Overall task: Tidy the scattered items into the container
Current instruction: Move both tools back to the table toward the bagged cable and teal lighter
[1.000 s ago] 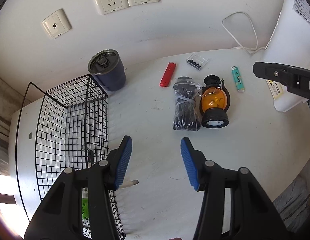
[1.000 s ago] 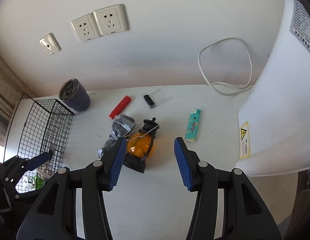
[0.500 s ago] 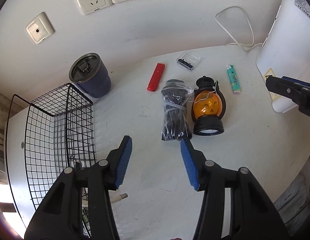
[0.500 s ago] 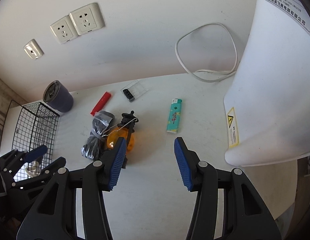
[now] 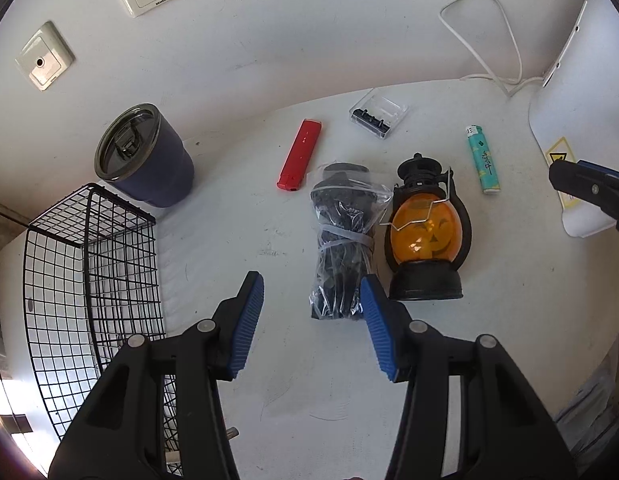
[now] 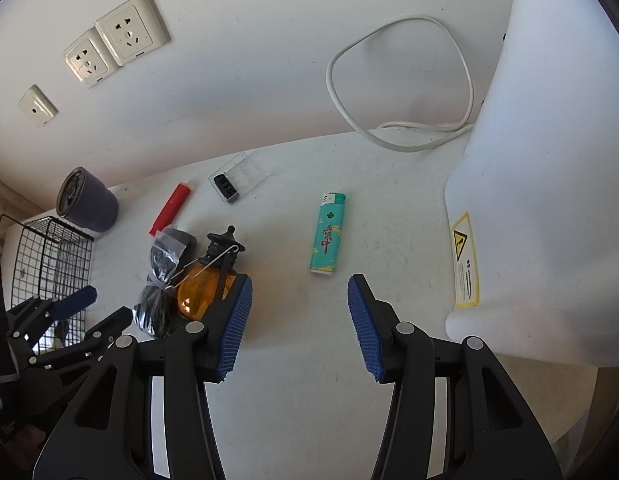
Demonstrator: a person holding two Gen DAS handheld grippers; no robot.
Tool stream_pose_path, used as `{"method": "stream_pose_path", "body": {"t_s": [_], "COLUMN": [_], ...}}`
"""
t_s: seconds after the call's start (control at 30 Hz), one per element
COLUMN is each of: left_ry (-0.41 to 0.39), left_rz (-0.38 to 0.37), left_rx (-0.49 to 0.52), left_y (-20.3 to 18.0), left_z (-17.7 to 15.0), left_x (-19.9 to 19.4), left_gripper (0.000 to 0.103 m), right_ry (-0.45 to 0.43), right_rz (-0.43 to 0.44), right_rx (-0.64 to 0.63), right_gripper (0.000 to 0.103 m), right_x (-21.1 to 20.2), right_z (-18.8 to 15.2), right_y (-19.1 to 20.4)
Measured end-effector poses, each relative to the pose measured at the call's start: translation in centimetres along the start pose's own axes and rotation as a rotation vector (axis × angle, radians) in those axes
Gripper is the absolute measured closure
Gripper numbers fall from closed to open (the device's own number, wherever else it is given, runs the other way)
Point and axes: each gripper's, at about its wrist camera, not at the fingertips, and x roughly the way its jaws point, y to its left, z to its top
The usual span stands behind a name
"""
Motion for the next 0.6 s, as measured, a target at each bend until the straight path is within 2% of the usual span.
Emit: {"method": "stream_pose_path", "body": {"t_s": [0.33,0.47,0.6], "left_ry": [0.060,0.061,0.071], "left_rz": [-0.047,-0.059,-0.075], "left_rx": [-0.033,-0.011,-0.013], "left_y": [0.3,-0.3,-0.5], "left_z": [0.9,1.0,1.0], "left_x": [3.0,3.5,3.8], "left_gripper": [0.056,0.049,0.047], "right_ry": [0.051,0.083,0.113], "right_rz": [0.000,-0.001,0.001], "right_rx": [-0.010,0.005,0.024], "right_gripper": [0.053,0.053,0.053], "right_x": [3.3,5.2,6.9], "right_z": [1.8,2.3,2.5], "right_y": [-0.6,-1.1,-1.6]}}
